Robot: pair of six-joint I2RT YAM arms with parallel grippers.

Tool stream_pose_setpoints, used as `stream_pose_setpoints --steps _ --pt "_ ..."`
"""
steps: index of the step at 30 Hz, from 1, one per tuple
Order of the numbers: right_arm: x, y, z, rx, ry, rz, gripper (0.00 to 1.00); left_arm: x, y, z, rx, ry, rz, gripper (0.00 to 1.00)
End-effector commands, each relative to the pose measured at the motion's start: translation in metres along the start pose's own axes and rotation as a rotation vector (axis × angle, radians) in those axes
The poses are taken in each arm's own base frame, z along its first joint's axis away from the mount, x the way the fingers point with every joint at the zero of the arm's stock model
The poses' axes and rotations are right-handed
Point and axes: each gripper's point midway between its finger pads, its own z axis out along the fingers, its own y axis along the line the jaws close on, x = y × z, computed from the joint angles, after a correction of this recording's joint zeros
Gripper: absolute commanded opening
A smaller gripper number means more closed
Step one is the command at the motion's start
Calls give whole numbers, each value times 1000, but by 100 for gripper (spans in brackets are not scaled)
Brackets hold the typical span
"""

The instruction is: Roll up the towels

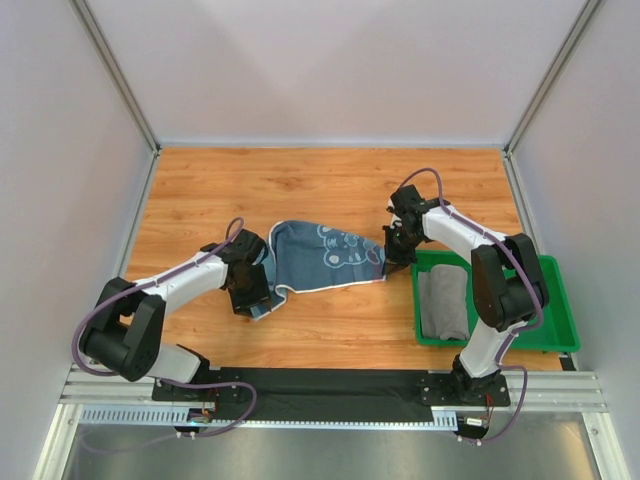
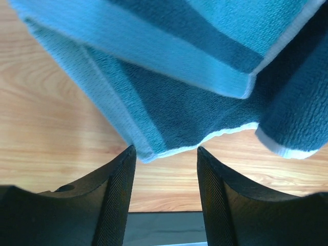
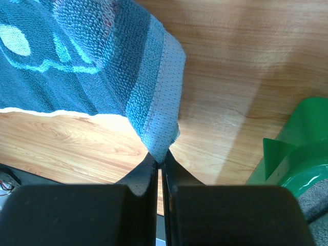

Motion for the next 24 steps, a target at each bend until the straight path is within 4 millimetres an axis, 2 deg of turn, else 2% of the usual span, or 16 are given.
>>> stream_pose_setpoints --steps 1,6,9,14,19,24 --pt "-2 1 -2 4 -12 -20 0 -1 8 -14 -33 -44 -2 58" --pt "-2 -1 -1 7 -12 -19 0 2 -2 -35 -6 -66 27 61" --pt "-1 1 0 0 -8 -19 0 -1 6 -40 -36 -106 6 63" --pt "-2 1 0 1 -9 -21 0 8 16 -23 -96 -49 3 62" --pt "-1 0 0 4 -7 -22 0 9 12 -3 -86 -24 7 61" --pt "0 -1 1 6 -5 -21 0 9 13 8 -105 -6 19 58"
